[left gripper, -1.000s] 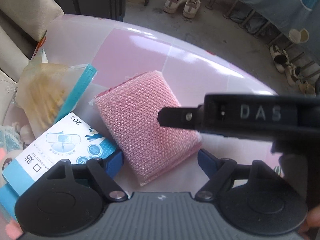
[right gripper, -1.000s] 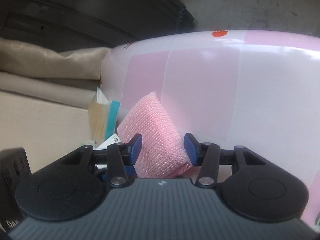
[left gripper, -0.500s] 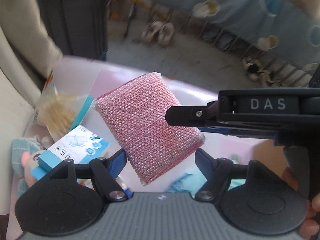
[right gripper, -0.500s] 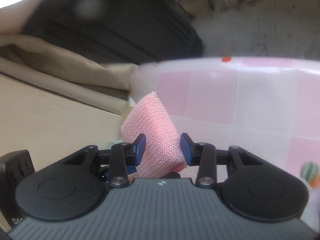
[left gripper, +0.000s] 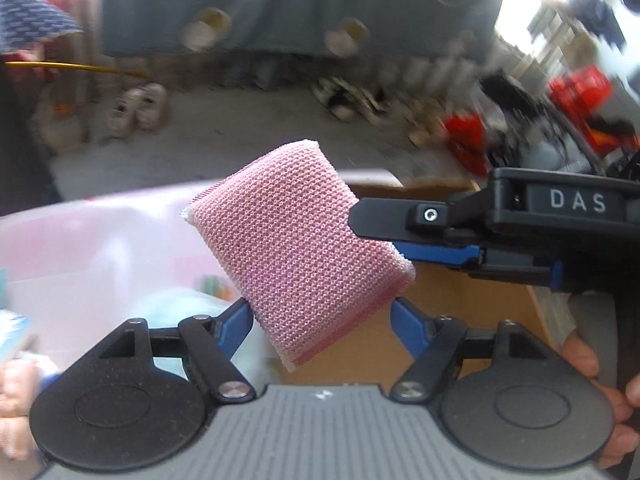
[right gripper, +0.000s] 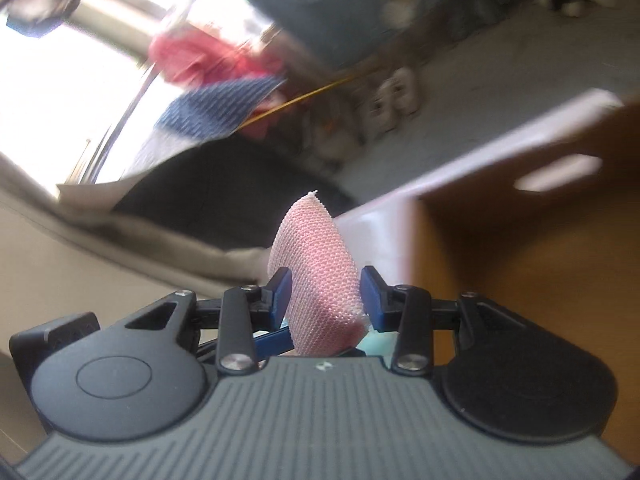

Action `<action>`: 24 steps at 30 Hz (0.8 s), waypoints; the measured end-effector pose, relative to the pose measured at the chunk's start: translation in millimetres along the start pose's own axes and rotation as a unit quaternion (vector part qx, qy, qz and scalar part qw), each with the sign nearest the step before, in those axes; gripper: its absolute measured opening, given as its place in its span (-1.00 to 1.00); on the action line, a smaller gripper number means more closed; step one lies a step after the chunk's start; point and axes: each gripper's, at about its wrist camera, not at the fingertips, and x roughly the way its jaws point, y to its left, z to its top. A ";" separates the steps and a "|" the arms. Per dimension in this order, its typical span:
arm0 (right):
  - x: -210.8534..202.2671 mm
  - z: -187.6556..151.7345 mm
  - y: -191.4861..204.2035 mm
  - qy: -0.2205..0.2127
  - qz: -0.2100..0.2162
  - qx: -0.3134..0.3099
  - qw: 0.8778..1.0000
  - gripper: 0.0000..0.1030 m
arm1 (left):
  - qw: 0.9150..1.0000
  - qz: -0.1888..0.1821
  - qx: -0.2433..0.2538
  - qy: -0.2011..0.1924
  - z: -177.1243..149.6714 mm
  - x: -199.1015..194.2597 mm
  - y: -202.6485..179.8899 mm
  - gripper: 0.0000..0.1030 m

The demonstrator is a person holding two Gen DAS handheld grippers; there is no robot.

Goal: Organize soft objects
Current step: 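Carry the pink sponge with the right tool into the cardboard box and release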

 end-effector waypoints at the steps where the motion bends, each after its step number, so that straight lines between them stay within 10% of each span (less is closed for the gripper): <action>1: -7.7 -3.0 -19.3 -0.006 -0.005 0.015 1.000 -0.27 | 1.000 -0.003 0.007 0.012 0.4 13.5 -12.5 0.47; 12: 25.0 -42.1 -134.9 0.012 -0.045 0.124 0.991 -0.28 | 0.993 0.050 0.061 0.082 -3.6 110.6 -47.1 0.47; 24: 3.1 -45.7 -122.9 -0.015 -0.064 0.126 0.990 -0.26 | 0.995 0.035 0.080 0.047 -10.8 42.3 -26.3 0.47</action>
